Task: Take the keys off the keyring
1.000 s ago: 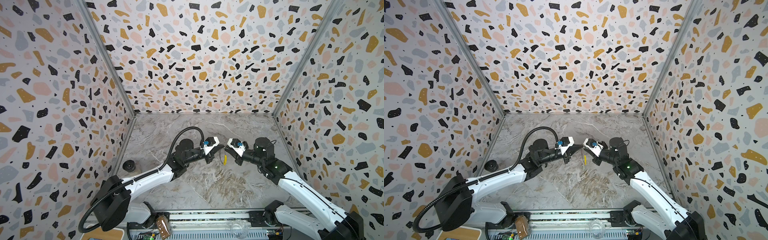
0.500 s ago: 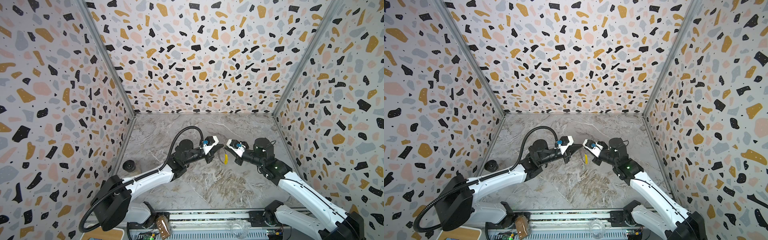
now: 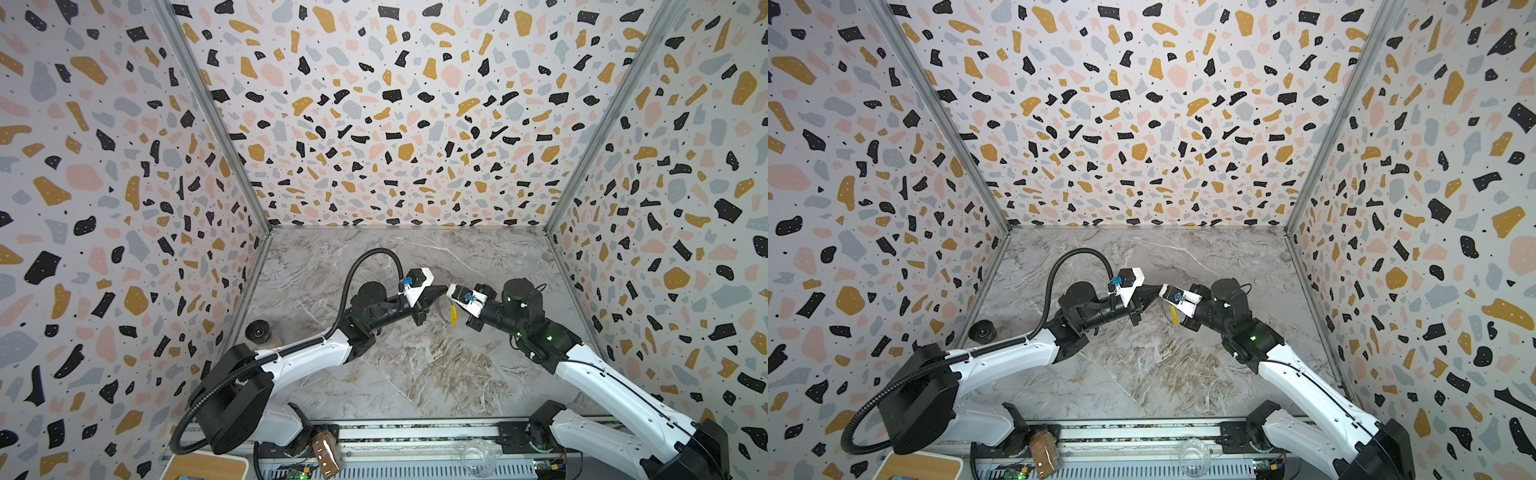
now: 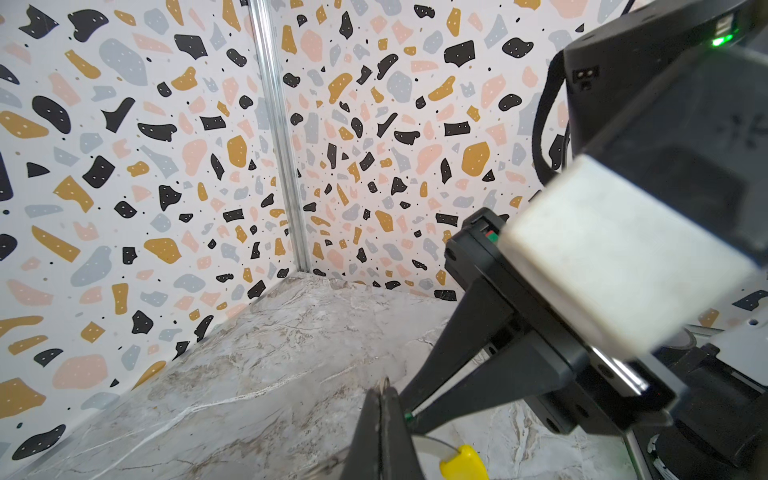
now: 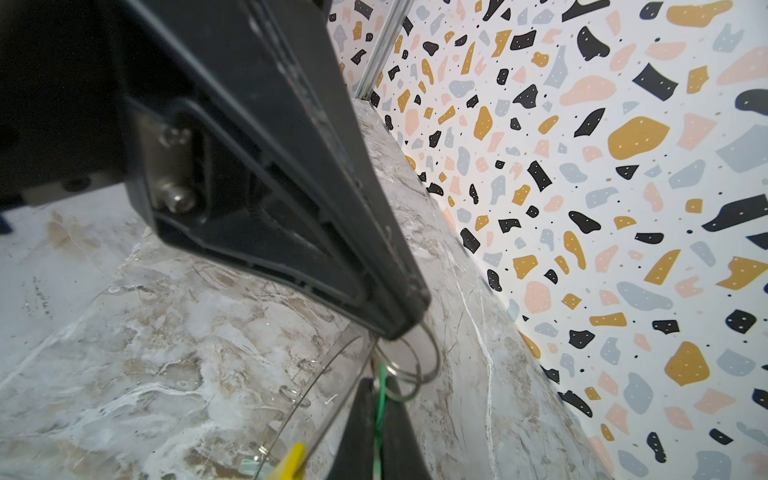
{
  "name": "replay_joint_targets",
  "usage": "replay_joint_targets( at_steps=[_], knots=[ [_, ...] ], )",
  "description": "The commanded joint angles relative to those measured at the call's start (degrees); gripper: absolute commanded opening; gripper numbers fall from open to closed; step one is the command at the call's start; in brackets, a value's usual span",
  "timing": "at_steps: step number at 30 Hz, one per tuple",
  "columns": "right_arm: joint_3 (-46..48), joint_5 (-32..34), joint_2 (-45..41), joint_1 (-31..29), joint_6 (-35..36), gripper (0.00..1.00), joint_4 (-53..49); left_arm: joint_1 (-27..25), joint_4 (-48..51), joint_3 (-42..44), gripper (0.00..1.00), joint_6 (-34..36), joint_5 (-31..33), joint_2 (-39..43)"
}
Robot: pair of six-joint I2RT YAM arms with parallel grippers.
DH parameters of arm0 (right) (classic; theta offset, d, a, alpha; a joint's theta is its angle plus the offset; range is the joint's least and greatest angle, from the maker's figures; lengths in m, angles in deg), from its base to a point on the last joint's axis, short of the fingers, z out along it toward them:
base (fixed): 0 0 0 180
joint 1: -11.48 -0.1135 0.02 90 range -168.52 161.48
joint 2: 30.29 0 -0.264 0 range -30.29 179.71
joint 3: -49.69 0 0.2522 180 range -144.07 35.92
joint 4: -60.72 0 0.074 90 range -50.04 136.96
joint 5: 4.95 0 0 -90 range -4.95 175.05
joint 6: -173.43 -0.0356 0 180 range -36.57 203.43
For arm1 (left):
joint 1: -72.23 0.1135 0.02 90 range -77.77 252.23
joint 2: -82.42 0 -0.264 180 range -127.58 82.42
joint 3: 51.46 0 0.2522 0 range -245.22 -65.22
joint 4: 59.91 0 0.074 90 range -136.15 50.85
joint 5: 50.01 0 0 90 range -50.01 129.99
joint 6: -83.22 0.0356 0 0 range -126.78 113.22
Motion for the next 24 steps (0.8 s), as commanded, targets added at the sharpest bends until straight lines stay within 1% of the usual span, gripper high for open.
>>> replay_joint_targets(
  at_steps=[1, 10, 16, 24],
  knots=[
    [-0.9, 1.1, -1.0, -0.9, 2.5, 0.0, -0.2, 0.2, -6.9, 0.0, 0.0, -1.2, 1.0, 0.3],
    [0.1, 1.1, -1.7, -1.8, 7.2, 0.0, -0.1, 0.2, -6.7, -0.6, 0.0, -1.2, 1.2, -0.3],
    [0.5, -0.7, -2.7, -2.0, 10.9, 0.0, -0.4, 0.2, -6.7, -1.1, 0.0, -1.5, 0.7, -0.6],
    [-0.8, -2.8, -1.0, -2.1, 12.5, 0.0, -1.2, 0.2, -7.0, -1.7, 0.0, -2.4, -0.9, -1.4]
  ],
)
